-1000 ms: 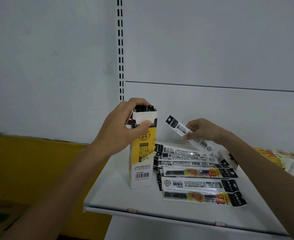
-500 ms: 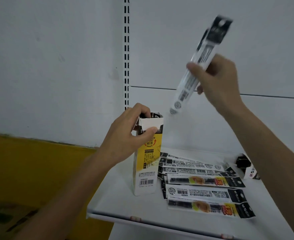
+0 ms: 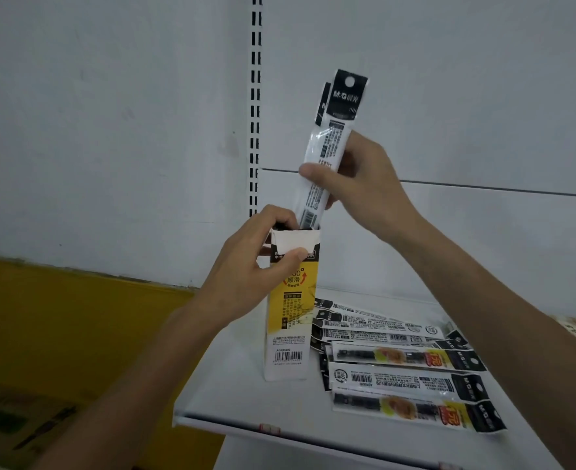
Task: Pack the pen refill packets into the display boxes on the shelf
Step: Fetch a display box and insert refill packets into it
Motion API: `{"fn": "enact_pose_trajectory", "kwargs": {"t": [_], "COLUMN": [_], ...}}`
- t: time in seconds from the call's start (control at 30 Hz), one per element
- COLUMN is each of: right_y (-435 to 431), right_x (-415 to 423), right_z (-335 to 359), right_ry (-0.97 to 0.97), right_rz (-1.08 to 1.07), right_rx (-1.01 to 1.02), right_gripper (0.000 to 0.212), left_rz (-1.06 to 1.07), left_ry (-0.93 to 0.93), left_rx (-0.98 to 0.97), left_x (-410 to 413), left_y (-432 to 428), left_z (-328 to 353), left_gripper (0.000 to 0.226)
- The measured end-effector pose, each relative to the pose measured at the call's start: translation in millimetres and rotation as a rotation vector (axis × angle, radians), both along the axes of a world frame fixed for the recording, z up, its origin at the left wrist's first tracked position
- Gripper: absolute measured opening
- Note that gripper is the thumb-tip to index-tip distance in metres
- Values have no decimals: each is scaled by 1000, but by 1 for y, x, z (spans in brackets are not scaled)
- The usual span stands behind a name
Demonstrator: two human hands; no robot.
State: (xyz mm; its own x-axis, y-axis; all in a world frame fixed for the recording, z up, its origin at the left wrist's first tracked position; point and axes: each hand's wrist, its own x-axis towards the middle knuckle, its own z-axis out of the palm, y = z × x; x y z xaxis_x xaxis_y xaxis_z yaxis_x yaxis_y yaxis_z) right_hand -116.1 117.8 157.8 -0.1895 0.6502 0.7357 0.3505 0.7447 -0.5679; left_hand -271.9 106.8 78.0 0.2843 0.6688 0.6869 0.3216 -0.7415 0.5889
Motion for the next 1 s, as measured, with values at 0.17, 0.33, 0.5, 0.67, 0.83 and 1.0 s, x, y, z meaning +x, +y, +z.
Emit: {"fn": "enact_pose_trajectory", "kwargs": {"t": [0.17, 0.33, 0.5, 0.67, 0.83, 1.0], "right_y": [-6, -12, -3, -5, -8, -19], "right_x": [3, 5, -2, 9, 5, 13], "right_z": [5, 9, -19, 3, -10, 8], "right_ry": [-66, -135, -228, -19, -408, -489], "right_rz": [-3, -93, -107, -49, -129, -151], "right_rx": [-68, -62, -206, -156, -238, -313], "right_gripper": [16, 20, 12, 11, 16, 34], "left_rz": [-76, -47, 8, -5, -10, -21], "left_ry": [-158, -283, -402, -395, -392, -353], "left_rx": [-83, -141, -251, -257, -224, -211], "left_x": [5, 16, 20, 19, 21, 23], "left_y": [-3, -7, 0, 1, 0, -2], "left_z": [-4, -6, -13, -16, -19, -18], "left_gripper": [31, 64, 58, 33, 26, 26]}}
